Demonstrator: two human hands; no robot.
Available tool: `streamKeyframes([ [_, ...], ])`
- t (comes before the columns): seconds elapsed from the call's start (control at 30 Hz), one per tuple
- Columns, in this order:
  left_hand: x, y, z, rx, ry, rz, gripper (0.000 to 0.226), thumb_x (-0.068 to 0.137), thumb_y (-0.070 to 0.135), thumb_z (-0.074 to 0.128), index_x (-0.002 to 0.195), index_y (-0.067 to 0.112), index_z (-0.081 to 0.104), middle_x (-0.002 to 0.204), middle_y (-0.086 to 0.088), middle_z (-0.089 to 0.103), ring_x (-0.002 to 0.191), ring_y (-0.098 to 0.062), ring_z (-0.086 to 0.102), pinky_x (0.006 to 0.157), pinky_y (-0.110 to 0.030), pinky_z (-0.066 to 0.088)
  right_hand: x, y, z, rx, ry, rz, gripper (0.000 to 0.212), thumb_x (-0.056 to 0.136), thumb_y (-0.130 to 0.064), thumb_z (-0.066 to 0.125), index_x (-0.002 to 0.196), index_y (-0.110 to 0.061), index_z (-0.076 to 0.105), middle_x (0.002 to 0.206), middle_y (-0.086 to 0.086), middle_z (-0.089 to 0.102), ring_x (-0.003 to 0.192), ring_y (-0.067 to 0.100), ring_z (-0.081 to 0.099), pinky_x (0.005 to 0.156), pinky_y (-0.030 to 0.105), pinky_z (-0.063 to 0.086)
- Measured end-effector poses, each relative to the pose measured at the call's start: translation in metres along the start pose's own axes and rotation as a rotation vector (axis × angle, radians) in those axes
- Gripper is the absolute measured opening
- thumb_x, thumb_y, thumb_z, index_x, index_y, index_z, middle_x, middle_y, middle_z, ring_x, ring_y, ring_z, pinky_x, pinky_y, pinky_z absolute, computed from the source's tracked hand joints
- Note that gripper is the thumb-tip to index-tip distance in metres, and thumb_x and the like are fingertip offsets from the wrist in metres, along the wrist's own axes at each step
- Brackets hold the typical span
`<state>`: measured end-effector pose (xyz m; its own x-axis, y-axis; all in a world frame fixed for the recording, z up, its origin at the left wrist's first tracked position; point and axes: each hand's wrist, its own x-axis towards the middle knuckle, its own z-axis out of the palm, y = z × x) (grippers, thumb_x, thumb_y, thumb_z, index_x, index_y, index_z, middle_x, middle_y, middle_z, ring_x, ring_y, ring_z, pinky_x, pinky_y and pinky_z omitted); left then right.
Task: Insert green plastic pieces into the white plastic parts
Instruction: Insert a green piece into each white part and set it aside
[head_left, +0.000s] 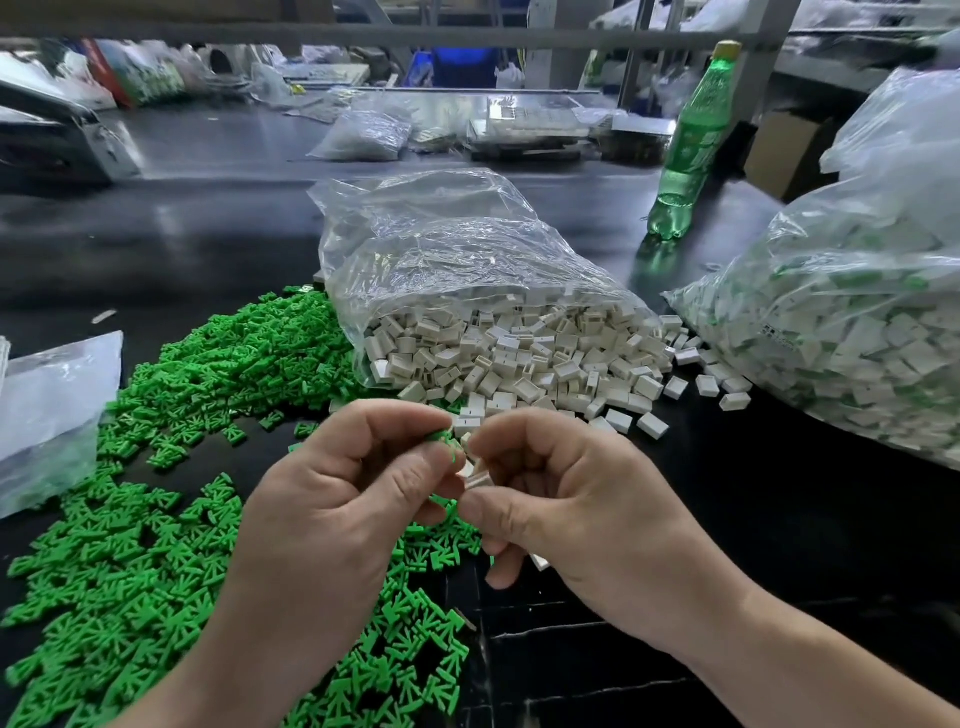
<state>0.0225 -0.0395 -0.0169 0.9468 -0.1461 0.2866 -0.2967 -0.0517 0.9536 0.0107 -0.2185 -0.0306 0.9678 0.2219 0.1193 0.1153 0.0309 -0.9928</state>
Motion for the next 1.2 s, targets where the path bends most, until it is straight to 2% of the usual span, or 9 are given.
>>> streamKeyframes([
  [0.07, 0.000, -0.002, -0.001, 0.012, 0.012, -0.011, 0.013, 0.078, 0.029, 0.069, 0.090, 0.033, 0.072, 0.082, -0.002, 0.076, 0.070, -0.017, 0.072, 0.060, -0.019, 0.056, 0.001, 0.000, -0.002, -0.007, 0.009, 0.022, 0.018, 0.083, -0.013, 0.078, 0.097, -0.024, 0.073, 0.080, 0.003, 0.070, 0.070, 0.025, 0.070, 0.065, 0.042, 0.062],
  [0.17, 0.000, -0.001, -0.002, 0.010, 0.004, -0.032, 0.012, 0.078, 0.031, 0.077, 0.088, 0.031, 0.072, 0.081, -0.001, 0.074, 0.071, -0.013, 0.071, 0.063, -0.016, 0.054, 0.001, -0.003, -0.003, 0.048, 0.012, 0.051, 0.012, 0.086, -0.014, 0.074, 0.095, -0.021, 0.072, 0.085, 0.008, 0.071, 0.079, 0.027, 0.073, 0.065, 0.039, 0.062],
  [0.27, -0.001, 0.000, -0.001, -0.004, -0.007, -0.050, 0.010, 0.076, 0.029, 0.076, 0.085, 0.030, 0.073, 0.072, 0.000, 0.070, 0.063, -0.009, 0.065, 0.059, -0.013, 0.051, -0.001, -0.004, -0.001, 0.051, -0.026, 0.067, 0.012, 0.090, -0.019, 0.070, 0.099, -0.027, 0.071, 0.084, 0.003, 0.070, 0.074, 0.026, 0.073, 0.058, 0.037, 0.060],
  [0.43, -0.002, -0.004, 0.001, -0.032, -0.049, -0.090, 0.009, 0.079, 0.030, 0.078, 0.086, 0.028, 0.073, 0.070, -0.006, 0.070, 0.063, -0.014, 0.066, 0.058, -0.017, 0.053, -0.002, -0.001, -0.001, -0.032, -0.019, 0.051, 0.022, 0.096, -0.013, 0.066, 0.113, -0.025, 0.071, 0.081, 0.001, 0.070, 0.072, 0.025, 0.072, 0.064, 0.038, 0.061],
  [0.57, 0.000, -0.008, -0.002, -0.043, -0.050, -0.118, 0.021, 0.074, 0.044, 0.075, 0.087, 0.028, 0.073, 0.074, -0.007, 0.072, 0.066, -0.016, 0.069, 0.058, -0.022, 0.054, 0.000, -0.005, -0.005, 0.028, -0.036, 0.069, 0.015, 0.092, -0.015, 0.071, 0.107, -0.017, 0.075, 0.079, 0.002, 0.071, 0.068, 0.022, 0.070, 0.061, 0.032, 0.060],
  [0.7, 0.000, -0.011, -0.004, -0.035, -0.068, -0.116, 0.029, 0.072, 0.051, 0.069, 0.089, 0.028, 0.072, 0.075, -0.006, 0.072, 0.067, -0.018, 0.070, 0.058, -0.023, 0.054, 0.000, -0.005, -0.007, 0.079, -0.020, 0.114, 0.021, 0.085, -0.030, 0.074, 0.104, -0.022, 0.077, 0.072, 0.001, 0.067, 0.060, 0.018, 0.065, 0.051, 0.028, 0.055],
  [0.9, -0.001, -0.011, -0.002, -0.007, -0.061, -0.116, 0.015, 0.078, 0.041, 0.072, 0.088, 0.030, 0.072, 0.077, -0.004, 0.073, 0.068, -0.018, 0.071, 0.058, -0.023, 0.055, -0.002, -0.003, -0.005, -0.051, 0.004, 0.064, 0.015, 0.092, -0.035, 0.069, 0.105, -0.031, 0.074, 0.069, -0.002, 0.065, 0.058, 0.018, 0.063, 0.051, 0.029, 0.054],
  [1.03, -0.002, -0.011, -0.003, 0.020, -0.041, -0.101, 0.012, 0.077, 0.040, 0.067, 0.086, 0.032, 0.071, 0.076, -0.002, 0.073, 0.067, -0.016, 0.071, 0.058, -0.022, 0.055, -0.004, -0.007, -0.006, -0.172, -0.027, 0.061, 0.013, 0.098, -0.032, 0.064, 0.106, -0.034, 0.073, 0.073, 0.002, 0.067, 0.062, 0.028, 0.067, 0.055, 0.033, 0.058],
  [1.2, -0.001, -0.010, -0.002, 0.031, -0.090, -0.113, 0.012, 0.078, 0.039, 0.068, 0.087, 0.031, 0.071, 0.076, -0.002, 0.074, 0.066, -0.015, 0.071, 0.058, -0.021, 0.054, -0.004, -0.013, -0.004, -0.060, -0.041, 0.112, 0.015, 0.092, -0.033, 0.065, 0.099, -0.025, 0.075, 0.074, -0.003, 0.067, 0.056, 0.021, 0.065, 0.048, 0.029, 0.054],
])
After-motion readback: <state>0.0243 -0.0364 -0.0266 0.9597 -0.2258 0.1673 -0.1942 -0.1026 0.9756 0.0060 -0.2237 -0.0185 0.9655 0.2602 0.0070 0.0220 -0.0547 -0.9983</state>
